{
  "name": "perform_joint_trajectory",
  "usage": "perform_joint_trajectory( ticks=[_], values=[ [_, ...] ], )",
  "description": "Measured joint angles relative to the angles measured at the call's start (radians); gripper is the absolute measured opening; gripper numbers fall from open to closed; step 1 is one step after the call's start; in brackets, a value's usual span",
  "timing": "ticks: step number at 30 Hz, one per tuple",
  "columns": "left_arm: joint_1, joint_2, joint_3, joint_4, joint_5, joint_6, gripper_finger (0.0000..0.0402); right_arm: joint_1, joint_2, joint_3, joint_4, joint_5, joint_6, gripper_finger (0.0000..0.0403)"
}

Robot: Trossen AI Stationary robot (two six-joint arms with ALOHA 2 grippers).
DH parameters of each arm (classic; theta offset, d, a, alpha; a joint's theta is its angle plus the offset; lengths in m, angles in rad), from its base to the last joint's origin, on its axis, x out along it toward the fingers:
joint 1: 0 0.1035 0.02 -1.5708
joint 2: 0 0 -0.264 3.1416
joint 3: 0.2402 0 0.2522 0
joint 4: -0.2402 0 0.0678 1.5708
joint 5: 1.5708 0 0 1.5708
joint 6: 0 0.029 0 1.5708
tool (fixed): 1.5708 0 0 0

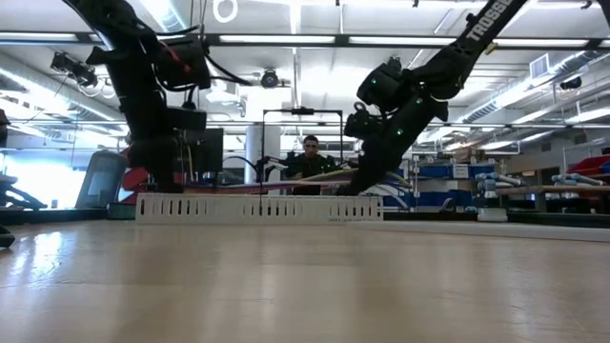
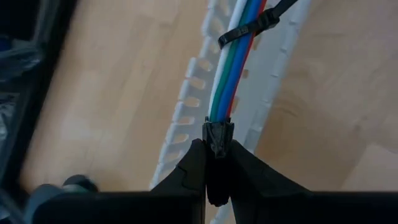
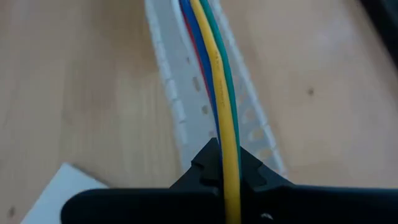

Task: Ziptie cables
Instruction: Put the zip-tied cables in the white cable duct

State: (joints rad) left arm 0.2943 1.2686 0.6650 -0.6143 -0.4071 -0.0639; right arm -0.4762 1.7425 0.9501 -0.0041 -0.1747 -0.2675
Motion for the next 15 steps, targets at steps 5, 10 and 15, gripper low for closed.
perform_joint_trajectory(
  ticks=[5, 10, 15],
  values=[
    [0.010, 0.000, -0.016, 0.026, 0.013, -0.012, 0.0045, 0.008, 0.007, 0.000, -0.014, -0.012, -0.009, 0.0000],
    [0.015, 0.001, -0.016, 0.008, -0.003, -0.012, 0.0090, 0.011, 0.008, 0.000, -0.003, -0.086, -0.039, 0.0008],
    [0.015, 0.001, -0.017, 0.003, 0.005, -0.042, 0.0158, 0.011, 0.008, 0.000, 0.001, -0.091, -0.035, 0.0041]
  ],
)
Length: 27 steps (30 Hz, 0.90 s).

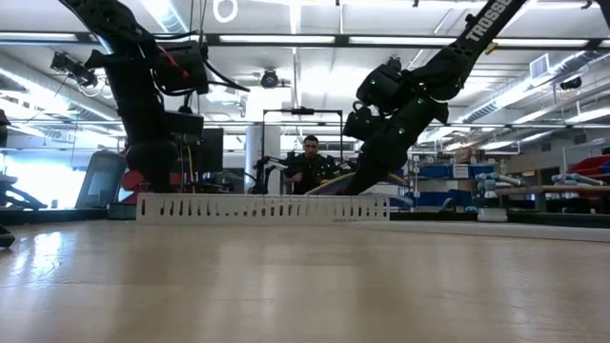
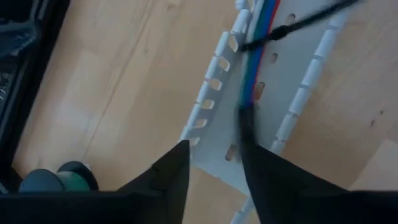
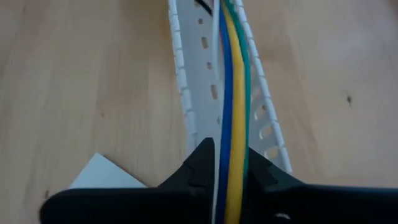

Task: Ziptie cables
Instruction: Put the zip-tied cables in the white cable duct

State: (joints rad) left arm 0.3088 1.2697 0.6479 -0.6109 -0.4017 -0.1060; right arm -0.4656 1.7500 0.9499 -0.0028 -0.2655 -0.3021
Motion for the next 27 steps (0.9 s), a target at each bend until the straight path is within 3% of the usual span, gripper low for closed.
perform_joint_trajectory(
  ticks=[8, 15, 23, 27],
  values=[
    [0.000, -0.001, 0.000, -0.043, 0.012, -0.027, 0.0180, 0.000, -0.001, 0.000, -0.005, 0.010, 0.002, 0.0081],
    [0.000, -0.002, 0.000, -0.056, 0.013, -0.030, 0.0181, -0.007, -0.025, 0.000, -0.090, 0.035, -0.005, 0.0088],
    [-0.001, -0.002, 0.001, -0.034, 0.014, -0.035, 0.0182, -0.027, -0.145, 0.000, -0.164, 0.040, -0.009, 0.0090],
    [-0.001, -0.002, 0.001, -0.030, 0.014, -0.042, 0.0182, -0.027, -0.184, 0.000, -0.220, 0.117, -0.014, 0.0090]
  ],
)
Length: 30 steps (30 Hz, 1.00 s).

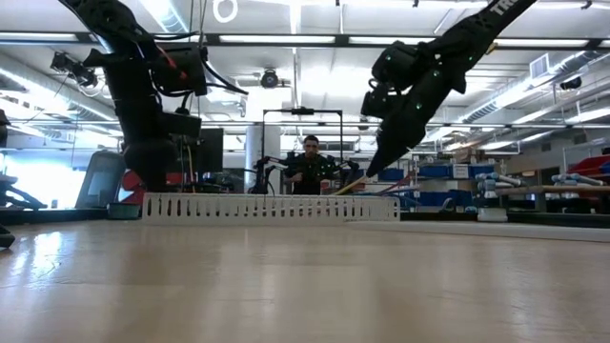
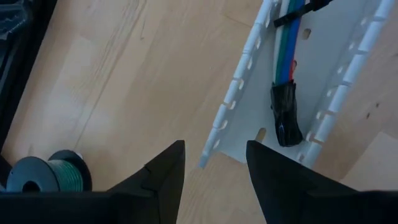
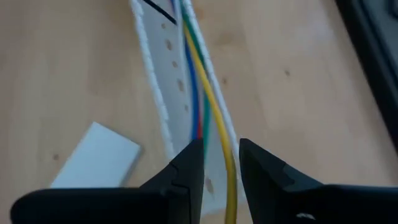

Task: Ziptie cables
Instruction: Put the zip-tied cables in the white cable duct

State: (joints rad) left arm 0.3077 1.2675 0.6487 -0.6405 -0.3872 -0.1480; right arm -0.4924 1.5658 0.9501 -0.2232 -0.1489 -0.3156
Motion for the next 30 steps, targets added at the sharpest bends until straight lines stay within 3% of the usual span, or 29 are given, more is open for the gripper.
perform_joint_trajectory(
  ticks=[8, 13, 18, 25, 30],
  values=[
    [-0.003, 0.000, 0.000, 0.048, 0.075, -0.022, 0.0182, 0.014, 0.028, 0.000, -0.047, -0.019, 0.048, 0.0083],
    [-0.018, 0.001, 0.001, 0.108, 0.131, -0.017, 0.0182, 0.011, 0.081, 0.000, -0.106, 0.055, 0.060, 0.0077],
    [-0.021, 0.003, 0.001, 0.102, 0.131, -0.019, 0.0182, 0.010, 0.072, 0.000, -0.149, 0.147, 0.070, 0.0073],
    [-0.021, 0.003, 0.001, 0.099, 0.123, -0.021, 0.0182, 0.016, -0.010, 0.000, -0.146, 0.122, 0.087, 0.0072],
    [-0.019, 0.003, 0.001, 0.112, 0.025, -0.016, 0.0182, 0.041, -0.046, 0.000, -0.146, 0.083, 0.144, 0.0072]
  ],
)
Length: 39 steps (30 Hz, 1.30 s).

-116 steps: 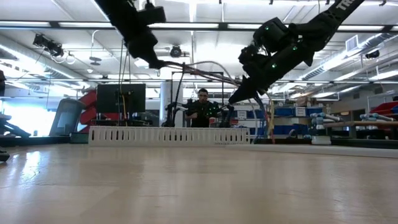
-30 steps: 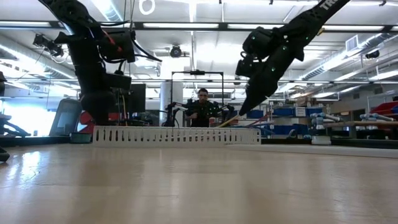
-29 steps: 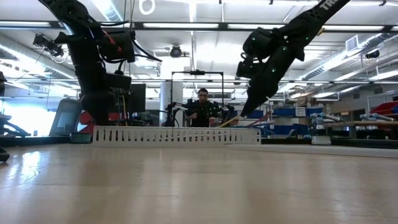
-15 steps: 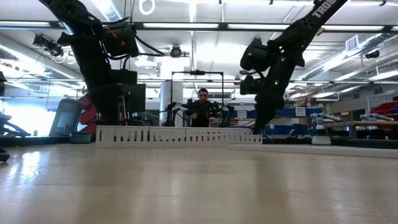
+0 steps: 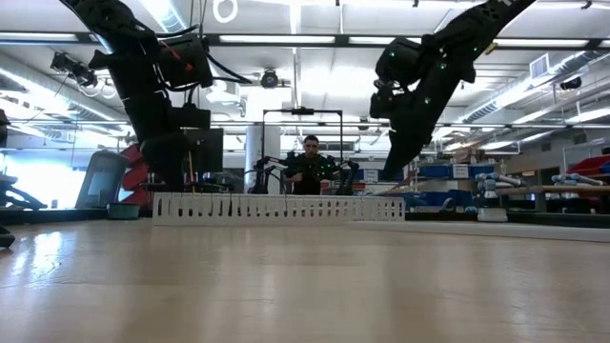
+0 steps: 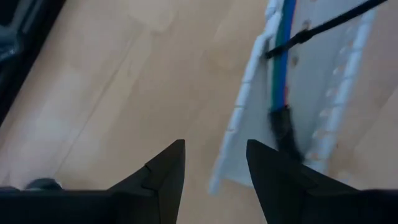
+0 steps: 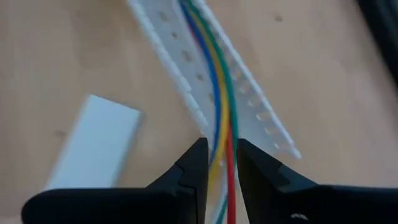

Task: Ziptie cables
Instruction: Put the zip-tied cables in the white cable duct

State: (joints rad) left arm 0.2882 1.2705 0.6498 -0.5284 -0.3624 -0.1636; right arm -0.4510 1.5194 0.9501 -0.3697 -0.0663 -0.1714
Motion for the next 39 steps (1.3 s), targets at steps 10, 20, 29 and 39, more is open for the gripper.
perform_joint_trajectory(
  ticks=[10, 20, 29, 39],
  values=[
    [-0.003, 0.000, 0.000, 0.147, 0.061, 0.067, 0.0182, 0.066, 0.026, 0.000, 0.000, -0.018, 0.066, 0.0072],
    [0.053, 0.036, 0.000, 0.135, -0.089, 0.107, 0.0182, 0.056, 0.066, -0.023, 0.013, 0.005, 0.103, 0.0072],
    [0.093, 0.139, -0.035, 0.177, -0.046, 0.092, 0.0182, 0.071, 0.054, -0.032, -0.016, 0.155, 0.096, 0.0048],
    [0.097, 0.143, -0.044, 0.227, -0.034, 0.109, 0.0182, 0.069, -0.001, -0.032, -0.009, 0.217, 0.087, 0.0019]
  ],
)
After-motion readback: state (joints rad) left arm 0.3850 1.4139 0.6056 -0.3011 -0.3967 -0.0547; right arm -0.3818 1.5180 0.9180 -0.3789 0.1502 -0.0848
